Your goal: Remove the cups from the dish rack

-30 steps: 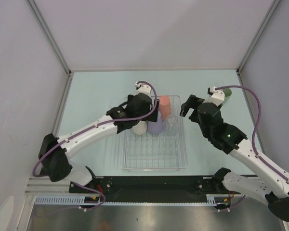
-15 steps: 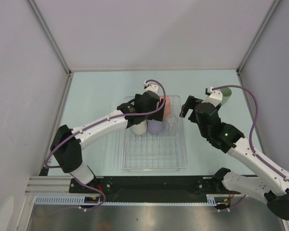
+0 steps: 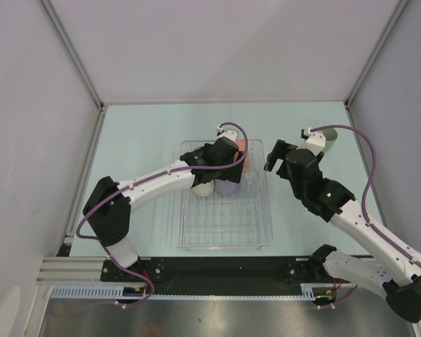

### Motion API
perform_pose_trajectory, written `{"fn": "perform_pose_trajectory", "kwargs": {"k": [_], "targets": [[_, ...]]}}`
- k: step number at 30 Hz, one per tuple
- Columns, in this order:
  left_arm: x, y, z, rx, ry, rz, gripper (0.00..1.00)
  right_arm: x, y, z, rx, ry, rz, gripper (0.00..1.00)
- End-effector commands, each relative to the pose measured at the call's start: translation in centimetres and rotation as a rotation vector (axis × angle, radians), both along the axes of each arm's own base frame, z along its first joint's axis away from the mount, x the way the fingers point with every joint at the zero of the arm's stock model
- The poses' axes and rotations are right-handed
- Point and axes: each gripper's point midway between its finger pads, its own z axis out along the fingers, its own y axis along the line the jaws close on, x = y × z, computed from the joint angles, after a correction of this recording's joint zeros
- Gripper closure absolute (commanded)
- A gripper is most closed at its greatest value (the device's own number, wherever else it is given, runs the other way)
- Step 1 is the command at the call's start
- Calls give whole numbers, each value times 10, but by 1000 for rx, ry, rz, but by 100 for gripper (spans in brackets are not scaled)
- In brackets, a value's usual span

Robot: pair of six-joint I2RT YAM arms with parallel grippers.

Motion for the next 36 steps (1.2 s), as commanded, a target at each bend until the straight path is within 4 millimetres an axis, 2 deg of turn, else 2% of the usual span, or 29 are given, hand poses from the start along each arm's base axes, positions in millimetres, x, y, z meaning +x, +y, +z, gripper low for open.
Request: {"fn": "perform_pose_trajectory", "kwargs": {"k": [1, 4, 7, 9, 12, 13, 14, 18, 23, 27, 30, 32, 33, 35, 36], "targets": [[1, -12, 7, -44, -7, -8, 9, 1, -4, 2, 21, -17, -8, 2], [2, -11, 6, -40, -9, -7, 21, 1, -4, 1, 26, -16, -8, 2], [2, -9, 8, -38, -14, -1, 42, 0, -4, 0, 29, -16, -7, 2], [2, -7, 9, -33, -21, 3, 47, 0, -4, -2, 30, -12, -5, 2], [4, -5, 15, -36, -35, 9, 69, -1, -4, -1, 35, -14, -6, 2], [5, -4, 18, -34, -43, 12, 89, -1, -4, -1, 35, -14, -6, 2], [5, -4, 21, -36, -48, 13, 99, -1, -5, -1, 35, -16, -8, 3], [7, -3, 34, -28, -81, 8, 99, -1, -5, 3, 38, -24, -6, 3], [9, -6, 64, -50, -135, -4, 100, -5, -7, 8, 42, -29, -8, 3], [10, -3, 100, -75, -183, -6, 100, -7, -9, 17, 51, -46, -10, 3], [12, 1, 141, -111, -245, 2, 100, -9, -10, 26, 65, -51, -5, 3], [12, 4, 157, -124, -274, 2, 100, -11, -11, 32, 73, -61, -5, 3], [10, 7, 174, -154, -300, 2, 100, -11, -11, 33, 75, -61, -2, 3], [8, 8, 193, -195, -339, -7, 99, -13, -11, 37, 89, -71, 0, 3], [5, 7, 193, -213, -337, -26, 100, -14, -11, 37, 95, -72, 2, 3]]}}
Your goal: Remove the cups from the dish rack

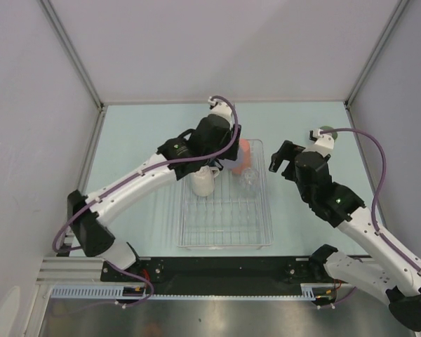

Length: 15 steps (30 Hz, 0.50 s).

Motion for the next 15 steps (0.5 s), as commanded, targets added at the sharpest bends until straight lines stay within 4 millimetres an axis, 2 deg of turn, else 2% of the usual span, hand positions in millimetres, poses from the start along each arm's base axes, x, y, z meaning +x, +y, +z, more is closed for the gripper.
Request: {"fn": "perform_pose_trajectory", "kwargs": {"k": [1, 2, 3, 5, 6, 7, 8, 9, 10, 12, 13, 15], "targets": [[-10, 15, 81, -150, -160, -26, 100, -4, -3, 27, 65, -52, -4, 3], [-11, 13, 94, -206, -196, -40, 100, -6, -3, 31, 81, -61, -3, 3], [-21, 18, 92, -240, -197, -70, 100, -7, -1, 34, 95, -68, 7, 3], [-21, 22, 103, -354, -223, -73, 100, -10, 0, 41, 121, -84, 27, 3], [-29, 21, 86, -380, -183, -116, 100, -10, 1, 43, 132, -91, 35, 2], [-28, 34, 96, -458, -185, -97, 100, -11, 1, 47, 144, -101, 39, 2], [-27, 36, 88, -503, -183, -103, 100, -12, 4, 49, 164, -107, 61, 2], [-32, 35, 89, -546, -169, -137, 100, -14, 6, 52, 183, -114, 73, 2], [-31, 44, 95, -599, -170, -128, 100, -15, 8, 55, 198, -121, 88, 2], [-34, 47, 90, -643, -153, -159, 100, -18, 18, 61, 245, -139, 147, 2], [-37, 47, 105, -701, -184, -181, 100, -19, 22, 63, 259, -145, 172, 2], [-38, 50, 101, -737, -177, -196, 100, -23, 35, 72, 320, -170, 249, 2]]}}
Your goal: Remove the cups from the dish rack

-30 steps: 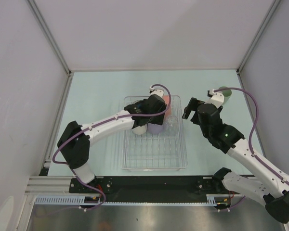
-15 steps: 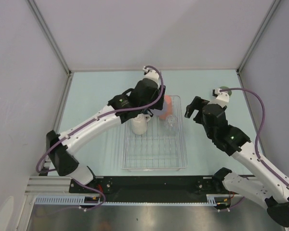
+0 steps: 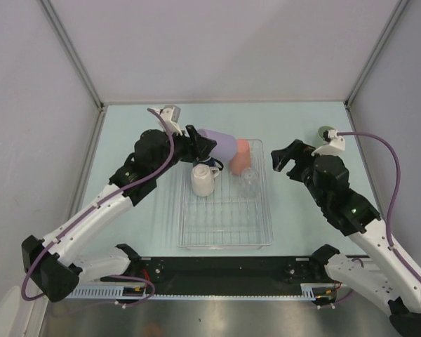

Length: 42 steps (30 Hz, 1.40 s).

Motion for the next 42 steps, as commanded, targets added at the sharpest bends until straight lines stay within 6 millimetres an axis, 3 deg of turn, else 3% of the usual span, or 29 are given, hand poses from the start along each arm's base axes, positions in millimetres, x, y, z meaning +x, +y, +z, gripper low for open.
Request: {"fn": "perform_pose_trajectory", "kwargs": {"k": [1, 3, 4, 5, 7, 8, 12, 19, 30, 34, 36, 38, 39, 42], "targets": [[-26, -18, 59, -286, -109, -206, 100, -8, 31, 36, 161, -100, 174, 2], [-31, -17, 53, -330, -99, -251, 100, -12, 44, 41, 217, -117, 258, 2], [-40, -20, 63, -390, -110, -314, 100, -19, 55, 43, 258, -108, 334, 1], [-43, -21, 54, -406, -88, -339, 99, -17, 56, 50, 287, -134, 348, 1], [-51, -20, 61, -471, -97, -394, 100, -24, 66, 47, 345, -116, 422, 2], [-52, -19, 51, -476, -77, -403, 100, -22, 65, 53, 372, -146, 430, 2], [-61, -21, 45, -545, -56, -477, 100, -28, 71, 62, 455, -186, 507, 3], [-60, -26, 15, -602, 29, -524, 100, -43, 85, 74, 557, -234, 651, 5], [-58, -29, 10, -617, 40, -542, 100, -44, 112, 67, 596, -189, 766, 11], [-57, -28, 11, -612, 29, -528, 100, -44, 113, 66, 574, -191, 756, 11], [-55, -26, 10, -583, 13, -502, 100, -40, 105, 65, 547, -186, 693, 10], [-48, -22, 10, -536, -1, -446, 100, -46, 93, 79, 497, -256, 656, 9], [-46, -21, 10, -519, -6, -430, 100, -44, 89, 74, 476, -238, 621, 8], [-38, -16, 13, -477, -38, -369, 100, -49, 88, 75, 447, -227, 632, 8]]}}
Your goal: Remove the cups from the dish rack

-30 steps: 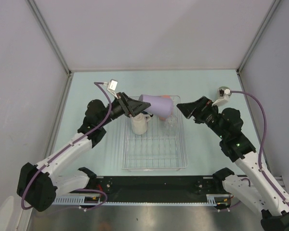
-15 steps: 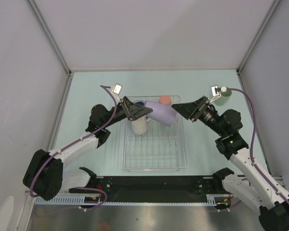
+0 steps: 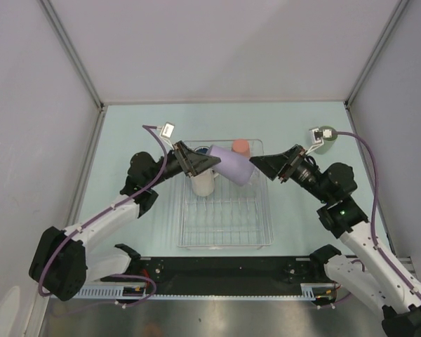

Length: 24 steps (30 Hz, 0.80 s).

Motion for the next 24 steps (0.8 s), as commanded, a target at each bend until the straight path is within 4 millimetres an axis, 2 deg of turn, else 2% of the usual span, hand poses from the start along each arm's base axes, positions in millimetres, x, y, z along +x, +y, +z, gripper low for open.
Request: {"fn": "perform_pose_trajectory", "kwargs": {"k": [1, 8, 18, 22, 24], "targets": [[14, 13, 32, 26, -131, 127, 100, -9, -8, 18, -41, -57, -30, 8], [20, 17, 36, 22, -149, 171, 100, -14, 9, -2, -44, -8, 8, 8], [14, 21, 57, -9, -195, 183, 100, -9, 22, -17, -60, 16, 24, 8], [9, 21, 60, -22, -195, 167, 100, -6, 25, -23, -62, 25, 22, 8], [7, 21, 60, -33, -190, 158, 100, -6, 27, -19, -46, 4, 35, 8]]}}
